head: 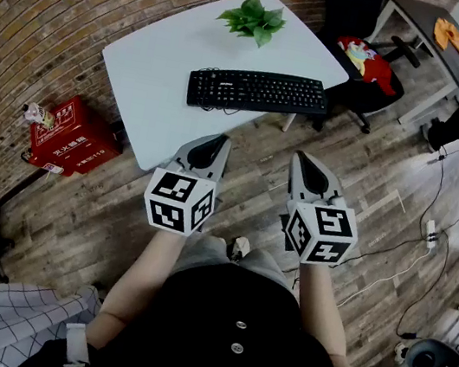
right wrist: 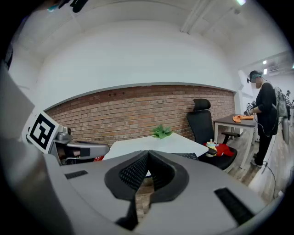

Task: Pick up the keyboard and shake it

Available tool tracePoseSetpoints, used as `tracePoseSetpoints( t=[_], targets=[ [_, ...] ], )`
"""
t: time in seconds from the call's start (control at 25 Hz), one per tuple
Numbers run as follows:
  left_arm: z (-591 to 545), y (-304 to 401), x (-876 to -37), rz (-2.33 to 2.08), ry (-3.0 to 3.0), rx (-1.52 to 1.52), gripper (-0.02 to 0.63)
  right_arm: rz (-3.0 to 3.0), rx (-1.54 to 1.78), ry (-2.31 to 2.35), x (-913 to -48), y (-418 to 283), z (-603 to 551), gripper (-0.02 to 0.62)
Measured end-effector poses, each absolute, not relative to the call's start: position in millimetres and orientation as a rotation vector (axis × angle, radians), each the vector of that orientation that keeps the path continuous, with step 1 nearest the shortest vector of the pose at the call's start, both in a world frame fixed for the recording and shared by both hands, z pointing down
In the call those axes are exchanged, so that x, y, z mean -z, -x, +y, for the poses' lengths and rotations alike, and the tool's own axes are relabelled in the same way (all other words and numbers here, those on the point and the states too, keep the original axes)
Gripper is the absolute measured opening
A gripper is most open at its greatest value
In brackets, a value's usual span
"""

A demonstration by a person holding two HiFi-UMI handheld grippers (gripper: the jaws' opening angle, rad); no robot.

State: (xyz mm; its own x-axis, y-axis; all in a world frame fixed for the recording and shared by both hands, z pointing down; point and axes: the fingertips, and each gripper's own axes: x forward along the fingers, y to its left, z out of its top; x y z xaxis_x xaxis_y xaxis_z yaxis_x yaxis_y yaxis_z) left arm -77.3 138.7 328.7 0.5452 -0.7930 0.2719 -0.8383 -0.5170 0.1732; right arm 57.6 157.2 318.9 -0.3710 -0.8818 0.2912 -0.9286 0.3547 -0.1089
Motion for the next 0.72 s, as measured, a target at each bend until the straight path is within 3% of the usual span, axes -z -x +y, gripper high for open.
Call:
tracePoseSetpoints(
  t=[0.72],
  targets=[
    [136, 61, -333, -1.339, -2.531, -0.249, 0.023, -2.514, -0.452, -1.631, -320, -69, 149, 0.028]
  ],
)
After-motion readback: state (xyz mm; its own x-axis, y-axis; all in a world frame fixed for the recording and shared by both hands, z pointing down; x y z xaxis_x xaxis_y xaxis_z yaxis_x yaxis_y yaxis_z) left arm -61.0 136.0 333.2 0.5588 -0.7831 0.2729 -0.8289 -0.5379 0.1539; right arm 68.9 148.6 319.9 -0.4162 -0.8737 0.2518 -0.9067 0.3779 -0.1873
